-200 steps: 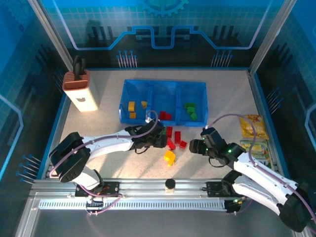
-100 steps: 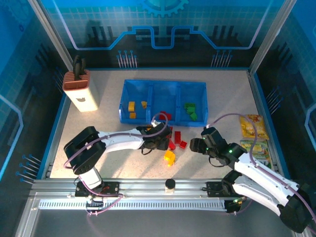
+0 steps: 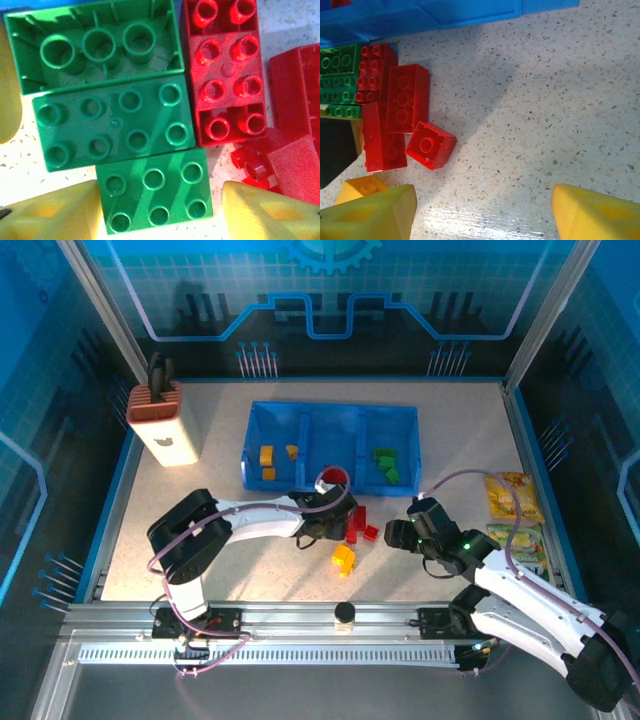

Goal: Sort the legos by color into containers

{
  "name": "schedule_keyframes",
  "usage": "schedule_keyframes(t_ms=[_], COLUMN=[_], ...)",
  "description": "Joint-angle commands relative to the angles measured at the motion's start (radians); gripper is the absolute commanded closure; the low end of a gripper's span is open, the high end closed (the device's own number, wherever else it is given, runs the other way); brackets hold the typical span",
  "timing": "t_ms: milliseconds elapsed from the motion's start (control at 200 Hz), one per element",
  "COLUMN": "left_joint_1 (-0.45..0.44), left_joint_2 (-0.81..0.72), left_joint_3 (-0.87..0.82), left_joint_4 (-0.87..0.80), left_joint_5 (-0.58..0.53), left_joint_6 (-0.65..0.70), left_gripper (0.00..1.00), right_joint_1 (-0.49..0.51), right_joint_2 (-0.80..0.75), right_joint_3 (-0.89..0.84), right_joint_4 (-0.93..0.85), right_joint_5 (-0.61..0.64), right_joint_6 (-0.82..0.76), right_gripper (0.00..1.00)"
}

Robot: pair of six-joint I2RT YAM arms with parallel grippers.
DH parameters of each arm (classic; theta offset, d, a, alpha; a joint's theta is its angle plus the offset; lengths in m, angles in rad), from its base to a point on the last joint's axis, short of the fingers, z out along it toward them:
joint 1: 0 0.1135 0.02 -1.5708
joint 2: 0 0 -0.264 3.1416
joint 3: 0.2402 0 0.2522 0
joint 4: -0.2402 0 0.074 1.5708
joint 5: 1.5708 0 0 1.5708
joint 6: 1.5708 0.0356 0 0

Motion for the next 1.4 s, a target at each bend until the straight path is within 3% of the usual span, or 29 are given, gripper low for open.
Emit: schedule_keyframes(t_ms=[0,135,405,570,880,1045,1396], left_joint_1=[-0.003,-0.018,-0.064,-0.064,-0.059,-0.046,0.027], left_joint_2=[0.007,-0.036,-0.186,-0.211,0.03,0.198,0.406], left_joint_3=[0.02,0.009,0.022,0.109,0.531,0.73,0.998], left_joint_4=[-0.051,-0.074,-0.054,-0.018,-0.069,-0.134,-0.209], left_joint_5=[-0.049,-0.075,-0.054,-0.047,-0.024,-0.017,0.026], left_joint_6=[-0.006,-0.003,0.014,0.096,0.305,0.316,0.322], left_gripper=[0.53,0.63,0.63,0.63,0.6,0.61,0.59], right_joint_1=[0.01,0.01,-0.023,-0.068,-0.109,-0.108,-0.108], right_joint_2=[-0.012,-0.011,-0.037,-0.095,-0.152,-0.169,-0.209], right_joint_3=[-0.019,-0.025,0.012,0.011,-0.008,-0.004,0.007], right_joint_4=[0.005,0.01,-0.081,-0.159,-0.254,-0.261,-0.289], right_joint_5=[0.029,0.035,0.124,0.151,0.119,0.087,0.077], right_joint_6=[0.018,0.021,0.036,0.066,0.094,0.074,0.074], right_gripper=[0.28,0.28,0.28,0.27,0.25,0.25,0.26])
